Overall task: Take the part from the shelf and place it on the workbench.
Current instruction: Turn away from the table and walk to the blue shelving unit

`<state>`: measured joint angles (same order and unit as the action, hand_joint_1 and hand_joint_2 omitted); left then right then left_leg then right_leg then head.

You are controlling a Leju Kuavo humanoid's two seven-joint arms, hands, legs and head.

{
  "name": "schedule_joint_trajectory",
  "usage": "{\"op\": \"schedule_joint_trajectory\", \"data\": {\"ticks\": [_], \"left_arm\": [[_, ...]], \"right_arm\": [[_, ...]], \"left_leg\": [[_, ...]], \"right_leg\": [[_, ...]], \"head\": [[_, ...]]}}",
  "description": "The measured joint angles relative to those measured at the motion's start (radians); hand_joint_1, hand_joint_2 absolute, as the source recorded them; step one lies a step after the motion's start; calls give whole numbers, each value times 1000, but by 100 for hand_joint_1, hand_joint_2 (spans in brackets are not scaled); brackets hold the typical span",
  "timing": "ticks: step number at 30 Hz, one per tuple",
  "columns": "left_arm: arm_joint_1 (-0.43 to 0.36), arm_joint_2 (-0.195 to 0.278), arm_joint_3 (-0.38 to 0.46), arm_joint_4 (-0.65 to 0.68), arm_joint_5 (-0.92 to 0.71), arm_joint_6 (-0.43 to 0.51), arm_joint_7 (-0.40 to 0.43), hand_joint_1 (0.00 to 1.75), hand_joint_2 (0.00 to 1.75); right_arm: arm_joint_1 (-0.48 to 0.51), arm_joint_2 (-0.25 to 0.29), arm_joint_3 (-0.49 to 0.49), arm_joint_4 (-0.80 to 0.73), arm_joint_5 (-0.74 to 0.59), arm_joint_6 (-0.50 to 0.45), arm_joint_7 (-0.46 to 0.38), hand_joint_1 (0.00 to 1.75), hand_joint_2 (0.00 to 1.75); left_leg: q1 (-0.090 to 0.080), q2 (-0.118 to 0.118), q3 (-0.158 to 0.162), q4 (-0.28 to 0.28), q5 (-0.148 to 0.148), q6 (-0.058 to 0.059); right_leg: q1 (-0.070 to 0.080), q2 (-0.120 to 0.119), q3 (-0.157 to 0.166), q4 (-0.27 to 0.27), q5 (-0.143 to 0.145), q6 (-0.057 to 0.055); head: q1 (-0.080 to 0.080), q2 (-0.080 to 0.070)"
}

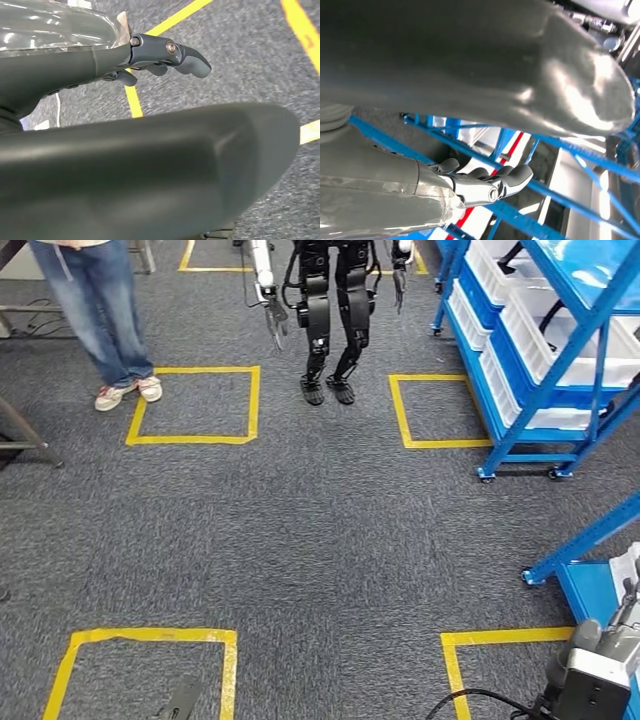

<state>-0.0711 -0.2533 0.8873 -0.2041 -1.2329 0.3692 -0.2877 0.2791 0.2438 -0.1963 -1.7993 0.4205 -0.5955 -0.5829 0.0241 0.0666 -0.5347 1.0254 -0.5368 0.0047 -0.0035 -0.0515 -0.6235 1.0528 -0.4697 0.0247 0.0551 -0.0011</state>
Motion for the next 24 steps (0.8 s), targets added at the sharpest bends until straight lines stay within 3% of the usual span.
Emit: {"op": "schedule_joint_trajectory", "data": {"ticks": [1, 3, 5, 7, 9, 10, 11, 13, 15, 17, 19, 21, 23, 24], "left_arm": [[0, 0, 0, 0, 0, 0, 0, 0, 0], [-2, -2, 1, 0, -1, 1, 1, 0, 0], [-6, -3, 1, 0, -2, 1, 0, 0, 0], [-7, -3, 1, 0, -2, 2, 0, 0, 0], [-3, -3, 1, 0, -2, 2, 0, 0, 0], [-1, -3, 1, 0, -2, 2, 0, 0, 0], [1, -2, 1, 0, -2, 2, 1, 0, 0], [1, -2, 2, 0, -2, 2, 1, 0, 0], [1, -1, 2, 0, -2, 2, 1, 0, 0], [1, 0, 2, 0, -2, 2, 3, 0, 0], [-1, 0, 2, 0, -2, 2, 5, 0, 0], [-2, 0, 2, 0, -2, 2, 5, 0, 0], [1, 0, 2, 0, -2, 2, 4, 0, 0], [3, 1, 3, 0, -2, 2, 5, 0, 0]], "right_arm": [[0, 0, 0, 0, 0, 0, 0, 0, 0], [1, 0, -2, 0, -1, -1, -1, 0, 0], [2, 1, -5, 0, -2, -2, -3, 0, 0], [-2, 3, -7, 1, -4, -2, -4, 0, 0], [-5, 4, -8, 4, -6, -2, -5, 0, 0], [-4, 5, -9, 6, -7, -2, -5, 0, 0], [-4, 5, -9, 8, -7, -2, -5, 0, 0], [-3, 5, -10, 10, -8, -2, -5, 0, 0], [-3, 6, -11, 12, -8, -2, -5, 0, 0], [0, 8, -11, 13, -9, -4, -5, 0, 0], [7, 9, -12, 13, -10, -6, -6, 0, 0], [8, 9, -14, 11, -11, -8, -7, 0, 0], [6, 10, -15, 11, -11, -9, -7, 0, 0], [6, 10, -14, 11, -11, -9, -7, 0, 0]], "left_leg": [[-2, 8, 3, -1, -4, -6], [-1, 25, 11, -5, -9, -17], [2, 13, 13, 11, -28, -24], [3, -28, -27, 101, -76, -25], [0, -51, -100, 233, -122, -22], [-1, -55, -127, 271, -124, -21], [-3, -57, -136, 270, -104, -19], [-4, -73, -107, 168, -22, -12], [0, -116, -66, 57, 32, -8], [0, -140, -51, 20, 32, -4], [0, -126, -46, 10, 31, 4], [3, -104, -36, 1, 31, 13], [3, -79, -28, -2, 27, 20], [2, -65, -25, -2, 23, 21]], "right_leg": [[6, -9, 8, -18, 0, -7], [12, 6, 8, -21, -6, -23], [10, 25, 17, -31, -4, -37], [6, 44, 26, -39, -4, -49], [8, 67, 30, -39, -8, -57], [9, 82, 33, -39, -10, -59], [10, 97, 37, -39, -12, -59], [10, 125, 46, -38, -18, -57], [11, 149, 48, -32, -24, -50], [8, 168, 41, -29, -26, -39], [4, 178, 37, -29, -28, -28], [6, 136, 21, 9, -54, -16], [3, 81, -34, 124, -108, -4], [-1, 70, -69, 188, -130, 2]], "head": [[-1, 0], [-2, 0], [-3, 0], [-6, 0], [-9, 0], [-9, 0], [-9, 0], [-9, 0], [-8, 0], [-8, 0], [-7, 0], [-4, 0], [-1, 0], [-1, 0]]}}
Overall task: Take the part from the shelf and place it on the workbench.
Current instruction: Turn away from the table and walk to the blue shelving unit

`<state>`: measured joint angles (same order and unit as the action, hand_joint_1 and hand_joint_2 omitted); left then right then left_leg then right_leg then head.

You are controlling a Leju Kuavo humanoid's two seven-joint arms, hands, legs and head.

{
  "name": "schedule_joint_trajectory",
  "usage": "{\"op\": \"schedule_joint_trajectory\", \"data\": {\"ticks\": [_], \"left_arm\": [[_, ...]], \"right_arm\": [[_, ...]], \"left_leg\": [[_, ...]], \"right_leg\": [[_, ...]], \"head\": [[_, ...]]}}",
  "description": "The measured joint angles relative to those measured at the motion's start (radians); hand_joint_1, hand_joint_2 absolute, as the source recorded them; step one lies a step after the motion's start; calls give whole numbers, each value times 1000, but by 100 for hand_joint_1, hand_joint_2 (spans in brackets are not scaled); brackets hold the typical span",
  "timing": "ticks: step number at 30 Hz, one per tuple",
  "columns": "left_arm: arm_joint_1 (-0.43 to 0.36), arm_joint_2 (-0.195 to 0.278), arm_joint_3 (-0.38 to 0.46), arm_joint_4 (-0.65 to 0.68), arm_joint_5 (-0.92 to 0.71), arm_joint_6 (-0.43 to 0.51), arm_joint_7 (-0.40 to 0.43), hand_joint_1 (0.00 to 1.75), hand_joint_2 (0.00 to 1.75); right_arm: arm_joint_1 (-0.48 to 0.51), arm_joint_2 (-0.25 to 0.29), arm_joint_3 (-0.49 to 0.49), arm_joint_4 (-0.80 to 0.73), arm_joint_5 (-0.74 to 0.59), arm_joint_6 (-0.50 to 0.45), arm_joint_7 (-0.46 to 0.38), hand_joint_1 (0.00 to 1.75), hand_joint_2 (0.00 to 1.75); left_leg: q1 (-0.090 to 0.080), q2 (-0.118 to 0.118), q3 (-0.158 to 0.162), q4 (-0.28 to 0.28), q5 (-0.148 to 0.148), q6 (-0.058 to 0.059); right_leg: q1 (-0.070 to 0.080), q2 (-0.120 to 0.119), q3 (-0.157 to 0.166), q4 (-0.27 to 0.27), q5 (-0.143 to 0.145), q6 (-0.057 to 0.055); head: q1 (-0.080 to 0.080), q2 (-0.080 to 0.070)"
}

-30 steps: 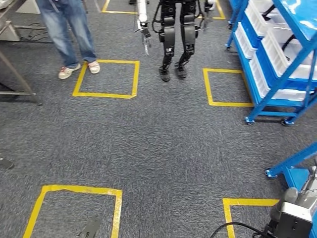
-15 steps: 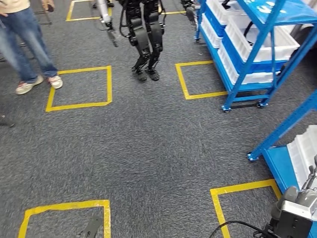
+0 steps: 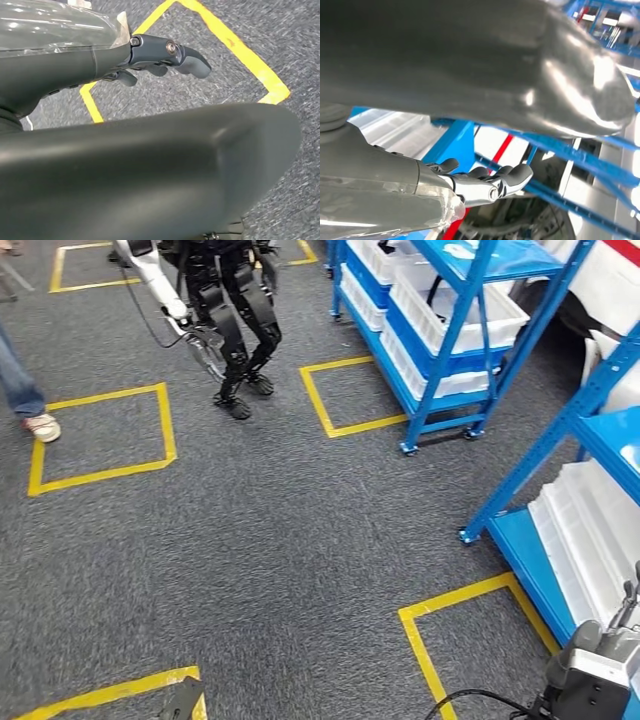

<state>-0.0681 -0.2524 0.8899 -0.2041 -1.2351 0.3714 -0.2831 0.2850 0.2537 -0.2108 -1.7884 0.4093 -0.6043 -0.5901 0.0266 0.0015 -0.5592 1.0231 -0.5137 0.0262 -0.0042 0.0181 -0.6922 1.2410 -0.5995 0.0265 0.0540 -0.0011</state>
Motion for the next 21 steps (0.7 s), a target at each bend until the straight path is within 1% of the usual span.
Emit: {"op": "schedule_joint_trajectory", "data": {"ticks": [1, 2, 3, 4, 5, 6, 7, 8, 9, 10, 11, 12, 13, 14, 15, 16, 17, 18, 19, 20, 21], "left_arm": [[1, 0, 0, 0, 0, 0, 0, 0, 0], [1, 1, 0, 0, 0, 0, 0, 0, 0], [1, 1, 0, 0, 0, 0, 0, 0, 0], [0, 1, 0, 0, 0, 0, 0, 0, 0], [0, 1, 0, 0, 0, 0, 0, 0, 0], [0, 1, 0, 0, 0, 0, 0, 0, 0], [0, 1, 0, 0, 0, 0, 0, 0, 0], [0, 1, 0, 0, 0, 0, 0, 0, 0], [-1, 1, 0, 0, 1, 0, 0, 0, 0], [-2, 0, 0, 0, 1, 0, -1, 0, 0], [-4, 0, 0, 0, 1, 0, -1, 0, 0], [-5, 0, 0, 0, 1, 0, -2, 0, 0], [-5, 0, 0, 0, 2, 0, -2, 0, 0], [-4, 0, 0, 0, 2, 0, -2, 0, 0], [-2, 0, 0, 0, 3, 0, -2, 0, 0], [0, 1, 1, 0, 4, 0, -2, 0, 0], [2, 1, 1, 0, 5, 0, -2, 0, 0], [2, 2, 1, 0, 5, 0, -2, 0, 0], [1, 2, 1, 0, 6, 0, -2, 0, 0], [1, 3, 1, 0, 6, 0, -2, 0, 0], [0, 3, 1, 0, 6, 0, -2, 0, 0]], "right_arm": [[1, 0, 0, 0, 0, 0, 0, 0, 0], [2, 1, 0, 1, -1, 0, 0, 0, 0], [3, 1, -1, 1, -1, 0, 0, 0, 0], [3, 1, -1, 2, -1, 0, 0, 0, 0], [2, 1, -1, 2, -1, 0, 0, 0, 0], [1, 1, -1, 2, -1, 0, 0, 0, 0], [0, 2, -1, 2, -1, -1, 0, 0, 0], [0, 3, -1, 2, -1, -1, 0, 0, 0], [2, 3, -2, 1, -1, -2, 0, 0, 0], [4, 4, -2, 0, -2, -2, -1, 0, 0], [5, 5, -4, -2, -3, -3, -2, 0, 0], [5, 7, -5, -3, -5, -4, -4, 0, 0], [3, 10, -6, -5, -6, -4, -6, 0, 0], [2, 13, -6, -5, -7, -4, -8, 0, 0], [0, 15, -7, -5, -8, -3, -10, 0, 0], [0, 17, -8, -4, -8, -3, -11, 0, 0], [1, 19, -8, -3, -9, -3, -11, 0, 0], [1, 20, -9, -2, -10, -3, -12, 0, 0], [1, 21, -10, -2, -10, -3, -12, 0, 0], [1, 22, -10, -2, -10, -3, -12, 0, 0], [1, 23, -10, -2, -11, -3, -12, 0, 0]], "left_leg": [[0, 13, 4, 0, -4, 0], [0, 24, 8, 0, -9, -1], [0, 35, 14, 0, -13, -4], [0, 44, 21, 0, -19, -7], [0, 53, 29, 0, -25, -11], [-2, 61, 34, -1, -30, -17], [-4, 69, 38, -1, -35, -22], [-6, 78, 41, -2, -38, -27], [-7, 88, 44, -4, -40, -32], [-6, 94, 48, -7, -45, -37], [-5, 86, 50, -2, -52, -42], [-3, 70, 44, 17, -66, -44], [-2, 48, 25, 59, -88, -46], [-2, 27, -7, 121, -114, -45], [-3, 16, -46, 190, -139, -45], [-4, 12, -82, 246, -151, -45], [-5, 10, -105, 272, -144, -44], [-5, 8, -110, 259, -118, -43], [-5, 4, -99, 212, -76, -41], [-4, -9, -78, 150, -34, -38], [-2, -24, -55, 89, -5, -36]], "right_leg": [[-4, -6, -26, 44, -8, 5], [-6, -9, -35, 53, 3, 8], [-8, -14, -24, 21, 32, 9], [-9, -24, 4, -41, 72, 8], [-5, -46, 36, -108, 103, 4], [2, -67, 61, -162, 123, -2], [8, -85, 75, -195, 129, -10], [15, -93, 78, -204, 124, -18], [18, -86, 76, -207, 122, -26], [16, -76, 77, -211, 121, -33], [13, -65, 80, -215, 121, -39], [10, -54, 85, -221, 121, -46], [7, -44, 91, -225, 122, -52], [8, -32, 94, -226, 120, -56], [9, -20, 96, -226, 118, -61], [10, -4, 99, -226, 116, -63], [11, 11, 102, -225, 114, -64], [11, 26, 106, -225, 112, -64], [11, 41, 112, -225, 109, -63], [10, 54, 116, -225, 105, -60], [11, 68, 118, -222, 102, -56]], "head": [[0, 0], [0, 0], [0, 0], [0, 0], [0, 0], [0, 0], [-1, 0], [-2, 0], [-2, 0], [-2, 0], [-2, 0], [-3, 0], [-4, 0], [-6, 0], [-6, 0], [-7, 0], [-7, 0], [-7, 0], [-7, 0], [-7, 0], [-7, 0]]}}
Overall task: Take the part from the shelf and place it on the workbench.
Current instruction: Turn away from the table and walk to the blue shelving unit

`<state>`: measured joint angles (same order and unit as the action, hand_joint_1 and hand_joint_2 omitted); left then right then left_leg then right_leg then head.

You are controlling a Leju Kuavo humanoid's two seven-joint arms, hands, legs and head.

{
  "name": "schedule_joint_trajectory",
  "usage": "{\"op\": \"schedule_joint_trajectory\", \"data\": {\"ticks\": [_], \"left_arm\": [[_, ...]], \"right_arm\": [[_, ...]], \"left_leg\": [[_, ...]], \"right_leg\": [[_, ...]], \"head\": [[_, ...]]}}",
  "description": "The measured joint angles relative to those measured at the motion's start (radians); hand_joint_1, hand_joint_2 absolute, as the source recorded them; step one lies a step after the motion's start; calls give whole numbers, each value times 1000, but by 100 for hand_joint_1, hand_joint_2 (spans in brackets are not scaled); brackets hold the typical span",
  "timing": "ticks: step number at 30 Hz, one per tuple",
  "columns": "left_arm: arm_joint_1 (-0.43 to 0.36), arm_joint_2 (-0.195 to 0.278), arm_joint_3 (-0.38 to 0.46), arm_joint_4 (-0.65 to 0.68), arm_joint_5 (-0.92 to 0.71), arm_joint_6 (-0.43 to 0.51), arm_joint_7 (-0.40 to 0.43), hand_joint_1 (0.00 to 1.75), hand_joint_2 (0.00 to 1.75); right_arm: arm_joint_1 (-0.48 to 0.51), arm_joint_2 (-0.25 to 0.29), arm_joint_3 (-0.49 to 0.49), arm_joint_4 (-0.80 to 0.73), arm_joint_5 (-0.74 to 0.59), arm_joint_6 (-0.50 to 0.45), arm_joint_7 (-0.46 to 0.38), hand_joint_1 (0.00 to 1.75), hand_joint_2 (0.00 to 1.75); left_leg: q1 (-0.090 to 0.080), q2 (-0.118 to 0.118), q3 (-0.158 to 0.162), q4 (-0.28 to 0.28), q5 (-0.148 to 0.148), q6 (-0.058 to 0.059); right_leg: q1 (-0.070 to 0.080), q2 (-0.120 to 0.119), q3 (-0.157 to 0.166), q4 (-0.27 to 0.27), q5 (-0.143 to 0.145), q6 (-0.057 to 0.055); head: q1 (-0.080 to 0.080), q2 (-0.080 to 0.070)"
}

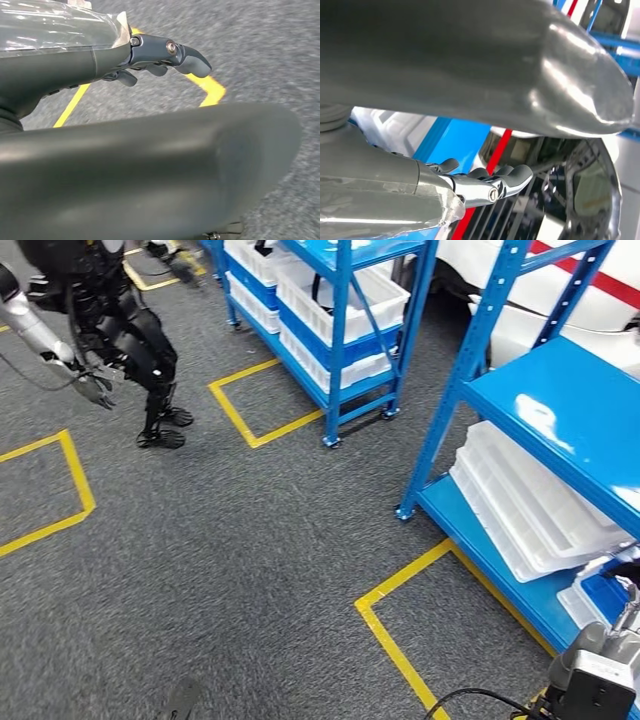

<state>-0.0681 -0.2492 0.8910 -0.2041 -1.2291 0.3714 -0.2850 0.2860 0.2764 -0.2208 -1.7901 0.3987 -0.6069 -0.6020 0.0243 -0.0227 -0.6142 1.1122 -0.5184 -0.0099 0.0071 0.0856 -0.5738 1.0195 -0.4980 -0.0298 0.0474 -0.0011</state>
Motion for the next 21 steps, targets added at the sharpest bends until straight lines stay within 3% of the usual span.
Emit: {"op": "schedule_joint_trajectory", "data": {"ticks": [2, 4, 5, 7, 9, 11, 12, 13, 15, 16, 18, 19, 21], "left_arm": [[-1, 0, 0, 0, 0, 0, 0, 0, 0], [-3, 0, 0, 0, 0, 0, 0, 0, 0], [-5, 1, 0, 0, 1, 0, 0, 0, 0], [-6, 1, 1, 0, 1, 0, 0, 0, 0], [-3, 1, 1, 0, 1, 1, 0, 0, 0], [0, 2, 1, 0, 1, 1, 0, 0, 0], [0, 2, 1, 0, 1, 1, 0, 0, 0], [-1, 2, 1, 0, 1, 1, 0, 0, 0], [-2, 2, 1, 0, 1, 1, 0, 0, 0], [-2, 2, 1, 0, 1, 1, 0, 0, 0], [-2, 2, 1, 0, 1, 0, -1, 0, 0], [-3, 1, 1, 0, 1, 0, -1, 0, 0], [-7, 1, 1, 0, 0, 1, -1, 0, 0]], "right_arm": [[1, 1, 0, 0, 0, 0, -1, 0, 0], [5, 1, -1, 0, -1, 0, -2, 0, 0], [8, 1, -1, -1, -1, 0, -2, 0, 0], [6, 1, -2, -2, -1, 0, -3, 0, 0], [3, 1, -1, -1, -1, 0, -3, 0, 0], [4, 1, -2, 0, -2, 0, -3, 0, 0], [5, 1, -2, 0, -3, 0, -3, 0, 0], [5, 1, -3, 0, -3, 0, -3, 0, 0], [4, 1, -3, 0, -3, 0, -3, 0, 0], [3, 1, -3, -1, -3, 0, -3, 0, 0], [2, 1, -4, -1, -3, 0, -3, 0, 0], [3, 1, -5, -2, -3, 0, -3, 0, 0], [4, 2, -7, -3, -4, 0, -4, 0, 0]], "left_leg": [[0, -23, 24, -62, 16, 5], [-2, -16, 28, -70, 12, 12], [-1, -10, 30, -73, 13, 17], [2, 7, 37, -79, 13, 28], [2, 27, 42, -80, 8, 34], [2, 48, 48, -80, 2, 35], [2, 58, 52, -80, -2, 33], [2, 68, 58, -80, -6, 31], [2, 86, 72, -81, -17, 21], [0, 95, 77, -81, -22, 16], [-4, 113, 83, -84, -27, 5], [-4, 124, 87, -87, -29, 0], [-1, 107, 89, -77, -45, -9]], "right_leg": [[-1, 20, -3, 4, -3, 10], [-4, 32, -7, 4, -4, 20], [-4, 21, -9, 9, -10, 26], [-4, -24, -32, 63, -43, 39], [-10, -65, -93, 183, -97, 51], [-17, -75, -144, 272, -114, 58], [-19, -79, -145, 265, -96, 60], [-21, -85, -126, 219, -61, 61], [-15, -121, -65, 87, 3, 56], [-10, -139, -44, 42, 16, 50], [2, -152, -35, 17, 12, 39], [2, -141, -36, 14, 11, 33], [-2, -120, -32, 6, 13, 20]], "head": [[0, 0], [0, 0], [1, 0], [4, 0], [7, 0], [7, 0], [7, 0], [7, 0], [7, 0], [6, 0], [5, 0], [4, 0], [3, 0]]}}
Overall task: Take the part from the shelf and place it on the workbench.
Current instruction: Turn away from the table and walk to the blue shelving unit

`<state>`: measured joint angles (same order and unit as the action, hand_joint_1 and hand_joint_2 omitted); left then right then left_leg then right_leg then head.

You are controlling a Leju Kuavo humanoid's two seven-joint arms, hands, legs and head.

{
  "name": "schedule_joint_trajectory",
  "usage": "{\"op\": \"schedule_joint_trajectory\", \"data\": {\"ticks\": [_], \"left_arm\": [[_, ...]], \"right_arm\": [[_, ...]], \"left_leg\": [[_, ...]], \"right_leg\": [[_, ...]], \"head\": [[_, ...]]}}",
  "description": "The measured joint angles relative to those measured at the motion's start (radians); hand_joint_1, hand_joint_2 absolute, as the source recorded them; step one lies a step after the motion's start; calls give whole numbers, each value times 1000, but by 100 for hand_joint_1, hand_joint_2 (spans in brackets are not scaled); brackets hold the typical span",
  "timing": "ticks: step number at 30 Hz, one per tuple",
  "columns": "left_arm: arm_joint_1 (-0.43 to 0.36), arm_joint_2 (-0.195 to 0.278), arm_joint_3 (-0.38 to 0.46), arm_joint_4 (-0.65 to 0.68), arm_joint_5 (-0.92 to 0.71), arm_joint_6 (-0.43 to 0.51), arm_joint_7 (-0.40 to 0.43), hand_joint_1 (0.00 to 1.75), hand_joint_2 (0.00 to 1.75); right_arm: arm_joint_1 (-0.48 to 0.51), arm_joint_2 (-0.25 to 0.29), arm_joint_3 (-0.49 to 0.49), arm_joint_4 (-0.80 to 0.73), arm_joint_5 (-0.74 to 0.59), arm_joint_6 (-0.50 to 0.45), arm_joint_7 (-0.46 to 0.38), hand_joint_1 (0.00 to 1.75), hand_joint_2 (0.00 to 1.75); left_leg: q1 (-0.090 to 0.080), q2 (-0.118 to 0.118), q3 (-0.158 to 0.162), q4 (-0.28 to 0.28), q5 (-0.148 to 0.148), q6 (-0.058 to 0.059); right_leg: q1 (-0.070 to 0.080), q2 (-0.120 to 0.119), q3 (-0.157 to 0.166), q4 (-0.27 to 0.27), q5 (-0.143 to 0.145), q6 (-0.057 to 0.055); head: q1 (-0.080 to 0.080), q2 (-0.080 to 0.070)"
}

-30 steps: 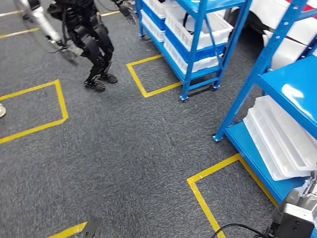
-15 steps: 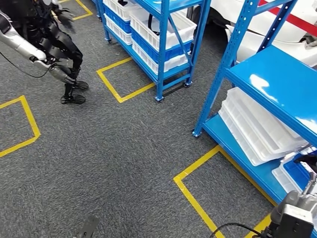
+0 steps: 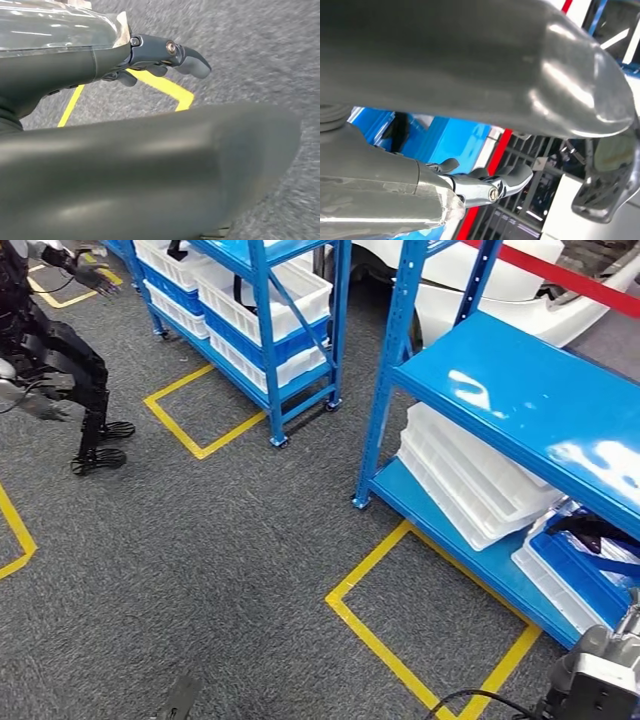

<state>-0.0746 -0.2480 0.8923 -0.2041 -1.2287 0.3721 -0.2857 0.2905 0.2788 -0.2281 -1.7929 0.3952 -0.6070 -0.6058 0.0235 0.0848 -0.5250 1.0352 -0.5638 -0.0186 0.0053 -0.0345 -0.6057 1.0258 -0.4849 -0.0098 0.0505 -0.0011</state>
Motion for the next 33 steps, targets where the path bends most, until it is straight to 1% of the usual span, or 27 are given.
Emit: {"op": "schedule_joint_trajectory", "data": {"ticks": [1, 2, 4, 5, 6, 7, 8, 9, 10, 12, 14, 15, 16, 18, 19, 20, 21, 22, 23, 25, 26, 27, 28, 29, 30, 31, 33], "left_arm": [[-1, 0, 0, 0, 0, 0, 0, 0, 0], [-1, 0, 0, 0, -1, 1, 0, 0, 0], [3, 0, 0, 0, -1, 1, 0, 0, 0], [5, 0, 0, 0, -1, 1, 0, 0, 0], [7, 1, 0, 0, -1, 1, 0, 0, 0], [7, 1, 0, 0, -1, 1, 0, 0, 0], [7, 1, 0, 0, -1, 2, 0, 0, 0], [7, 2, 0, 0, -1, 2, 0, 0, 0], [6, 2, 0, 0, -1, 2, 0, 0, 0], [6, 3, 0, 0, -1, 2, 0, 0, 0], [4, 3, 0, 0, -1, 2, 0, 0, 0], [3, 3, 0, 0, -1, 2, 0, 0, 0], [2, 2, 1, 0, -1, 2, 0, 0, 0], [3, 2, 1, 0, -1, 1, 0, 0, 0], [4, 1, 1, 0, -1, 1, 0, 0, 0], [6, 1, 1, 0, -1, 2, 0, 0, 0], [6, 1, 2, 0, -1, 2, 1, 0, 0], [6, 1, 2, 0, -2, 2, 1, 0, 0], [5, 1, 2, 0, -2, 2, 0, 0, 0], [4, 0, 2, 0, -4, 2, -1, 0, 0], [3, 0, 2, 0, -4, 2, -1, 0, 0], [3, 0, 2, 0, -4, 2, -1, 0, 0], [3, 0, 2, 0, -4, 2, -1, 0, 0], [2, 0, 2, 0, -4, 2, -2, 0, 0], [1, -1, 2, 0, -5, 2, -2, 0, 0], [-1, -1, 2, 0, -5, 2, -2, 0, 0], [-1, -1, 2, 0, -6, 2, -3, 0, 0]], "right_arm": [[-2, 1, -1, 0, 0, 0, 0, 0, 0], [-4, 2, -1, -1, 0, 0, -1, 0, 0], [-6, 5, -2, 1, -1, 0, -1, 0, 0], [-6, 6, -2, 2, -2, 0, -2, 0, 0], [-6, 6, -3, 3, -3, 0, -2, 0, 0], [-5, 6, -3, 4, -3, 0, -2, 0, 0], [-5, 6, -3, 4, -4, 0, -2, 0, 0], [-6, 7, -3, 5, -4, 0, -2, 0, 0], [-6, 7, -3, 5, -4, 0, -2, 0, 0], [-4, 8, -3, 6, -4, 1, -2, 0, 0], [1, 7, -5, 5, -4, 1, -2, 0, 0], [3, 7, -5, 4, -4, 1, -3, 0, 0], [4, 7, -6, 3, -4, 1, -3, 0, 0], [1, 7, -6, 2, -3, 1, -3, 0, 0], [-1, 7, -6, 3, -3, 1, -3, 0, 0], [0, 7, -6, 4, -3, 1, -3, 0, 0], [0, 7, -6, 4, -3, 2, -3, 0, 0], [1, 7, -7, 5, -3, 2, -3, 0, 0], [0, 7, -7, 6, -3, 2, -3, 0, 0], [-2, 7, -6, 6, -2, 3, -3, 0, 0], [-4, 7, -6, 6, -2, 3, -3, 0, 0], [-5, 7, -7, 6, -2, 4, -2, 0, 0], [-6, 7, -7, 6, -2, 4, -2, 0, 0], [-5, 7, -7, 6, -2, 4, -2, 0, 0], [-5, 7, -8, 5, -1, 4, -2, 0, 0], [-6, 8, -8, 5, -1, 4, -2, 0, 0], [-10, 8, -8, 6, -1, 5, -2, 0, 0]], "left_leg": [[1, -21, -12, 29, -20, -2], [2, -47, -37, 81, -47, -3], [0, -70, -110, 214, -96, -2], [-1, -73, -138, 258, -101, -1], [-2, -74, -150, 265, -85, 0], [-2, -78, -144, 232, -50, 3], [-2, -88, -124, 171, -5, 6], [0, -110, -102, 107, 31, 9], [2, -129, -82, 55, 54, 11], [2, -153, -67, 14, 59, 16], [2, -138, -64, 8, 60, 22], [4, -130, -61, 5, 60, 27], [7, -120, -58, 1, 61, 32], [8, -96, -52, -2, 58, 39], [7, -83, -50, -2, 56, 40], [7, -71, -48, -2, 53, 40], [7, -59, -46, -2, 50, 39], [7, -48, -42, -2, 47, 38], [7, -38, -36, -2, 42, 35], [5, -20, -22, -3, 32, 26], [3, -12, -18, -4, 28, 21], [1, -3, -14, -5, 25, 16], [-1, 7, -11, -8, 23, 11], [0, 15, -6, -12, 20, 5], [1, 10, -2, -10, 13, 0], [2, -5, -5, 5, -1, -3], [3, -51, -46, 101, -55, -5]], "right_leg": [[-3, 10, 4, -4, 1, -7], [-5, 21, 6, -6, 2, -12], [-5, 45, 9, -7, 0, -19], [-4, 60, 11, -6, -1, -20], [-4, 75, 14, -6, -2, -21], [-3, 90, 17, -6, -4, -20], [-4, 105, 21, -5, -7, -18], [-3, 118, 23, -3, -10, -15], [-2, 131, 23, 0, -12, -11], [-4, 151, 17, 3, -14, -1], [-9, 165, 13, 0, -13, 10], [-8, 153, 10, 7, -19, 16], [-8, 130, 1, 29, -34, 22], [-9, 70, -48, 133, -87, 35], [-12, 53, -84, 200, -115, 41], [-15, 45, -112, 252, -129, 45], [-17, 41, -125, 273, -126, 47], [-19, 38, -118, 253, -103, 48], [-19, 31, -90, 196, -67, 46], [-11, -10, -23, 62, -11, 37], [-5, -29, -4, 22, 0, 30], [0, -40, 2, 6, -2, 24], [5, -37, 0, 5, -5, 19], [2, -24, 0, 3, -4, 12], [0, -13, 3, -2, -3, 6], [-2, -2, 6, -7, -1, -1], [-5, 20, 12, -12, -1, -12]], "head": [[-1, 0], [-3, 0], [-5, 0], [-5, 0], [-5, 0], [-5, 0], [-5, 0], [-4, 0], [-4, 0], [-3, 0], [-4, 0], [-2, 0], [0, 0], [5, 0], [6, 0], [6, 0], [6, 0], [6, 0], [6, 0], [6, 0], [5, 0], [5, 0], [4, 0], [4, 0], [3, 0], [2, 0], [-2, 0]]}}
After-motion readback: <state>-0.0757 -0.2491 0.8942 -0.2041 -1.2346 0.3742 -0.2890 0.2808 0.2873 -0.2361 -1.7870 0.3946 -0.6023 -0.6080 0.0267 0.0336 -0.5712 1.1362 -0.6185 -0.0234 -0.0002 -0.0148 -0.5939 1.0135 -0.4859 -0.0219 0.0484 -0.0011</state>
